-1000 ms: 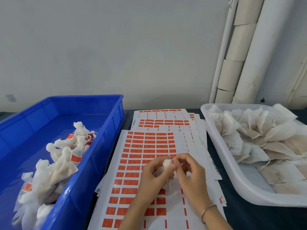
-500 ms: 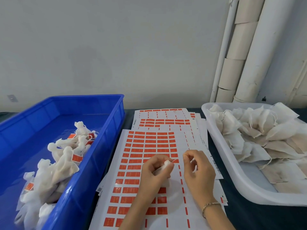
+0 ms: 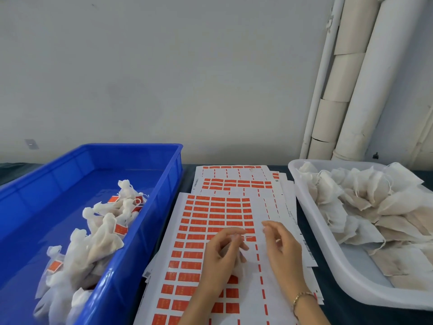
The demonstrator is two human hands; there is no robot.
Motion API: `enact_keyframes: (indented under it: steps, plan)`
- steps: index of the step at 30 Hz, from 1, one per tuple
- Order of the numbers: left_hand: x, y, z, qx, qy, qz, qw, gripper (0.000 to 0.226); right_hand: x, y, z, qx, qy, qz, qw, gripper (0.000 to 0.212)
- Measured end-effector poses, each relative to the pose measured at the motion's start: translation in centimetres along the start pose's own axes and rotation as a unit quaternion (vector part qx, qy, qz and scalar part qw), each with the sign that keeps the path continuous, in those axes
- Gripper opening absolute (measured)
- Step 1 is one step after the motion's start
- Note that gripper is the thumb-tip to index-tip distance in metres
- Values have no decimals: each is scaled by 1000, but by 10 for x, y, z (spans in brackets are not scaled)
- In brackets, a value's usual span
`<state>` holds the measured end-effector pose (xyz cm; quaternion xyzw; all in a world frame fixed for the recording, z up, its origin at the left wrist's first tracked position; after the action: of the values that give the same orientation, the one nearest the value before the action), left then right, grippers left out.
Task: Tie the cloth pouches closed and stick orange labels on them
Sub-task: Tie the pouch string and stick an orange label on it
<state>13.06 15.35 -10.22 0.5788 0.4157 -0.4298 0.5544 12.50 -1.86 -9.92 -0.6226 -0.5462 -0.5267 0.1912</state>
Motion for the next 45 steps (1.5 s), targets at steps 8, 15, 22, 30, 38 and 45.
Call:
enact_keyframes:
  steps: [8,15,22,30,38,45]
  plan:
    - [17,26,-13,-52,59,-70,995,25,-25,5,3,60,-122,103,985,52]
    - [21,41,-3,-53,66,-66,994,27,-18,8,-1,66,-69,133,986,43]
    - [29,41,-6,-56,87,-72,992,27,-20,17,-6,68,9,188,980,32]
    - [35,42,-8,-65,80,-80,992,27,-29,26,-4,61,-31,201,977,29]
    - [35,41,-7,-65,52,-84,993,24,-45,36,-1,148,58,276,948,39]
    - [27,40,-1,-39,53,-64,996,25,-26,31,28,246,32,226,942,51]
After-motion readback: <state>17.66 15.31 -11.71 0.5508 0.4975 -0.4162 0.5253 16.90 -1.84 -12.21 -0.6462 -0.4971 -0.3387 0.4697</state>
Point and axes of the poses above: each hand's wrist, its own y-axis towards the middle knuckle, its own z-axis out of the palm, x = y × z, the point moved 10 cm from there along y, towards the middle knuckle, and after that the axes turned 1 degree about -y, right-handed, at the moved point
